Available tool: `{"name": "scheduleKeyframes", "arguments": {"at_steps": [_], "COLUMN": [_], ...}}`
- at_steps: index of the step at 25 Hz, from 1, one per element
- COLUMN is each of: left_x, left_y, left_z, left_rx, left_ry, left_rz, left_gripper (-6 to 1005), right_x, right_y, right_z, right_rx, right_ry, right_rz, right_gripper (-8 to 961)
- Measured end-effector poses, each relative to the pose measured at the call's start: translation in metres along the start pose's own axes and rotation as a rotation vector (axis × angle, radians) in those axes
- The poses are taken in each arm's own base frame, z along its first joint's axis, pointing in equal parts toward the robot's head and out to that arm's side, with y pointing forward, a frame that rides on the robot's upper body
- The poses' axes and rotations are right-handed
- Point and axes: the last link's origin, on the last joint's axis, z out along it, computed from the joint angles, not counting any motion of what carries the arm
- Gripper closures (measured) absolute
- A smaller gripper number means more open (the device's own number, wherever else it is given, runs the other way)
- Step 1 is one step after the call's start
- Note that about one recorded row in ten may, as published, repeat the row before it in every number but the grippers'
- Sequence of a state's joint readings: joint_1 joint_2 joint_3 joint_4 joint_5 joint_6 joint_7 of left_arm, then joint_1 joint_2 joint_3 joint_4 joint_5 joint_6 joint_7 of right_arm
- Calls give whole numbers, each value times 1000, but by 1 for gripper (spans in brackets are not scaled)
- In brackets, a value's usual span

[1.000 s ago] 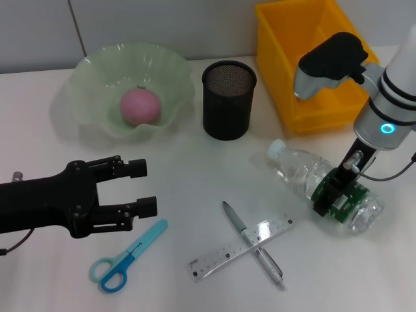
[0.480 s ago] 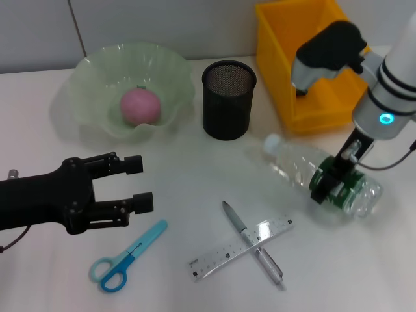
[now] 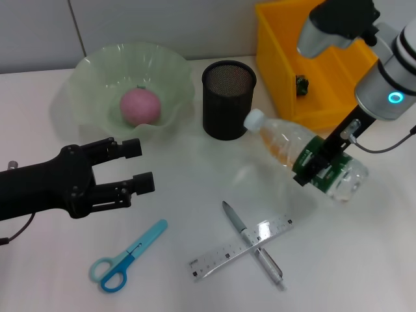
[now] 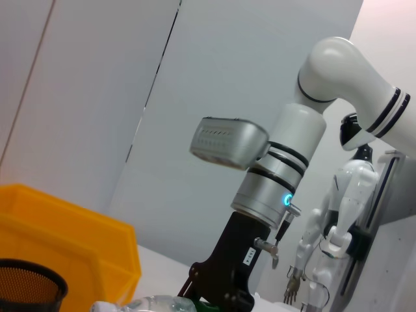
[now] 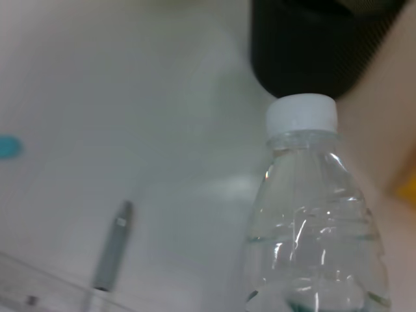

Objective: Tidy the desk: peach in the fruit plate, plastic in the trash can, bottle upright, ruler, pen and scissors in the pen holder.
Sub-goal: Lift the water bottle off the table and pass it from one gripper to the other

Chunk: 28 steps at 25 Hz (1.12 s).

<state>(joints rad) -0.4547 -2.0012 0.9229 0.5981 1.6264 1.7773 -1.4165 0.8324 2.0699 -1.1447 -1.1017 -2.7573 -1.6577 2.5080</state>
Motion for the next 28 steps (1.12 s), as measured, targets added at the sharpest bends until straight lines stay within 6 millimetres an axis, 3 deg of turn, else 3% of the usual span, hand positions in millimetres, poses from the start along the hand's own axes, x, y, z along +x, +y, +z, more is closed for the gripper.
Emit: {"name": "scheduleKeyframes", "arguments": {"at_steps": [9, 17, 28], "left_x": [6, 13, 20], "left_y": [-3, -4, -10], "left_z": [-1, -8, 18], "left_rx": [34, 98, 59], "left_ry": [61, 220, 357], "left_rz": [-6, -49, -89], "left_gripper": [201, 202, 202], "right_x": [-3, -2, 8], "right_y": [7, 11, 23], "right_z": [-23, -36, -30], "right_rx": [-96, -204, -374], "right_ry": [-161, -461, -852], "right_rz": [-61, -182, -380], "right_gripper": [182, 183, 183]}}
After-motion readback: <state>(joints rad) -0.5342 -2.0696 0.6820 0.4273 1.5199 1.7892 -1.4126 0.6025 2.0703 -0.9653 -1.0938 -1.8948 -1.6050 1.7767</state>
